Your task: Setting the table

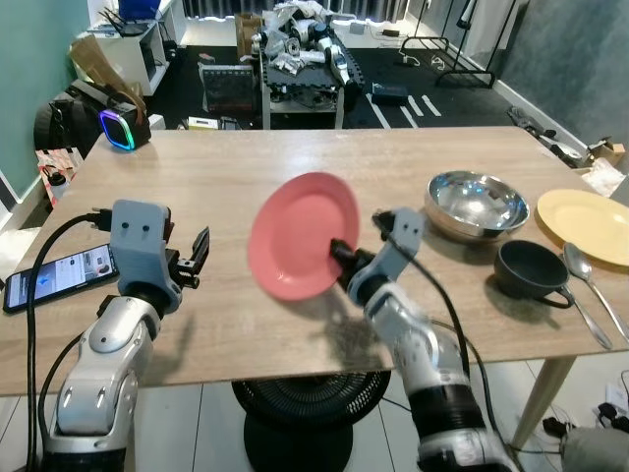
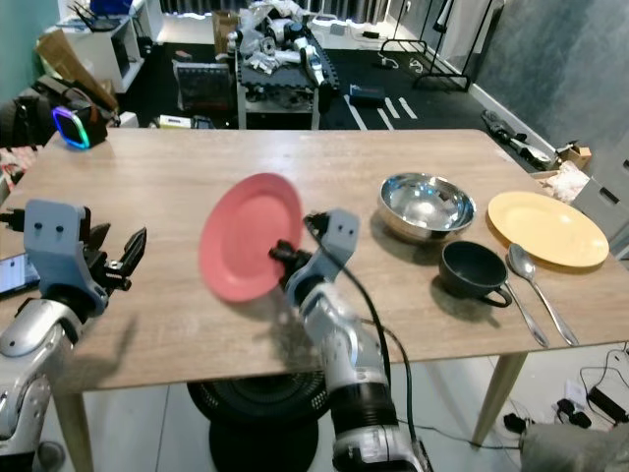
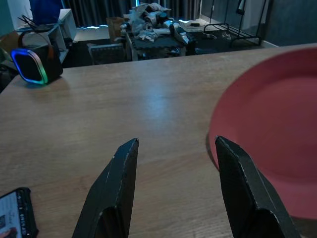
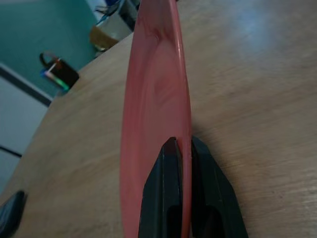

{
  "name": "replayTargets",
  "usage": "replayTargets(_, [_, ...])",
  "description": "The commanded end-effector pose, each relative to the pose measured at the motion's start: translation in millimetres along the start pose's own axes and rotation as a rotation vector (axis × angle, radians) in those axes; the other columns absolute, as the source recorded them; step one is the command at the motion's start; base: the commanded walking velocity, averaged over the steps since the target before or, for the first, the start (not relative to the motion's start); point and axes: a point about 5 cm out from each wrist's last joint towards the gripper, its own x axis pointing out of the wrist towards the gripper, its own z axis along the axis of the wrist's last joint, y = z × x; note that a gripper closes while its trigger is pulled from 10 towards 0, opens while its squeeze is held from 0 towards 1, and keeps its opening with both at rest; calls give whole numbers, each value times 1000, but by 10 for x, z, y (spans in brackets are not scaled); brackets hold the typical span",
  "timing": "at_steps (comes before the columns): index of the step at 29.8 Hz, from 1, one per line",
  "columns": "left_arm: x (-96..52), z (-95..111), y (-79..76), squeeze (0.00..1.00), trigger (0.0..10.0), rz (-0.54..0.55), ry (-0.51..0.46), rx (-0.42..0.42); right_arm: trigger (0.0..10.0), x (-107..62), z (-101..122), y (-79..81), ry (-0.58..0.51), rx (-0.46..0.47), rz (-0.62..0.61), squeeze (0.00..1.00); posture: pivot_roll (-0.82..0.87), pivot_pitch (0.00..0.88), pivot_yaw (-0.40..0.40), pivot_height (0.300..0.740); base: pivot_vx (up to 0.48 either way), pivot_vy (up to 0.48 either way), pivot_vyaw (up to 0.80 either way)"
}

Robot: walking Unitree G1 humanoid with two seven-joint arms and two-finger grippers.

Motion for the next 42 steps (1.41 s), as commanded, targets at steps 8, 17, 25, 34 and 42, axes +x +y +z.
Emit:
replayTargets(8, [-20, -4, -70, 0, 10000, -32, 28, -15, 10000, 30, -39, -421, 32, 223, -266, 0, 108, 71, 47, 740, 0, 0, 0])
replayTargets(17, [-30, 20, -117, 0, 10000, -44, 36, -18, 10000, 81, -15, -610, -38, 498, -335, 12, 119, 66, 51, 740, 0, 0, 0])
replayTargets(25, [-35, 18, -131, 0, 10000, -46, 37, -13, 10000, 125, -72, -497, -3, 511, -304, 1000, 121, 62, 46, 740, 0, 0, 0])
replayTargets(34, [-28, -6, -162, 0, 10000, -49, 43, -25, 10000, 130, 102, -561, -57, 413, -363, 1000, 98, 53, 42, 740, 0, 0, 0])
replayTargets(42, [-21, -16, -185, 0, 10000, -53, 42, -34, 10000, 70, 361, -641, -78, 253, -411, 0, 76, 53, 37, 740, 0, 0, 0])
